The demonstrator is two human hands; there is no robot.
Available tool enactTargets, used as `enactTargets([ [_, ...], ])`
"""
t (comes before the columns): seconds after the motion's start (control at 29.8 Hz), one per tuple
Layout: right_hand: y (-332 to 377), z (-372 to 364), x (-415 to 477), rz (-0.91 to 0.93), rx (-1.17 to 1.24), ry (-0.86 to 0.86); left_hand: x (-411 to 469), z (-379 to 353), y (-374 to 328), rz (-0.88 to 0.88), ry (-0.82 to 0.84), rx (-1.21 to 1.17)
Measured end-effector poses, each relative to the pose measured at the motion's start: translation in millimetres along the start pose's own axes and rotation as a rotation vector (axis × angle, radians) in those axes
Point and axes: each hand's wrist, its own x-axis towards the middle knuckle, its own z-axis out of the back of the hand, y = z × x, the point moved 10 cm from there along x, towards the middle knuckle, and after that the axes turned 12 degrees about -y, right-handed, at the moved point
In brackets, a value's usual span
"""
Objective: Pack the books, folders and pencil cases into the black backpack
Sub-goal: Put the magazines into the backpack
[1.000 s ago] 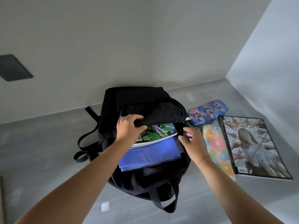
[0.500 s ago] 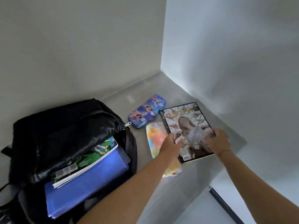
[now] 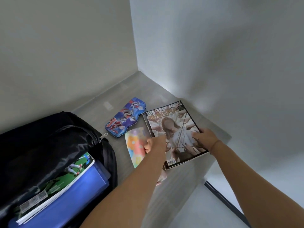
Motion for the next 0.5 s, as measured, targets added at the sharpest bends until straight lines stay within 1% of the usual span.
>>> enactTargets([
  [0.03, -2.2, -2.4, 0.5, -0.025, 0.059, 0.031, -9.4, -2.2, -3.6, 0.011, 0.047, -0.051],
  [0.07, -1.9, -5.6, -2.0, -0.047, 0.118, 0.077, -19.8, -0.2, -6.5, 0.005, 0.056, -0.065],
  [0.13, -1.5, -10.9, -9.4, -0.073, 0.220, 0.188, -27.4, 5.4, -12.6, -0.085, 0.018, -0.060],
  [0.2, 4.4, -5.2, -15.4, -0.027, 0.250, 0.237, -31.2, 6.0, -16.5, -0.198, 0.042, -0.056],
  [0.3, 17.3, 16.9, -13.9, 0.090, 0.309, 0.176, -48.0, 6.1, -41.4, -0.353, 0.182, -0.130],
  [0.4, 27.8, 31.5, -4.3, 0.091, 0.437, 0.110, -82.5, 3.5, -81.1, -0.564, 0.324, -0.134],
  [0.5, 32.3, 31.9, -0.3, 0.124, 0.446, 0.075, -100.3, 6.8, -93.9, -0.600, 0.364, -0.092],
])
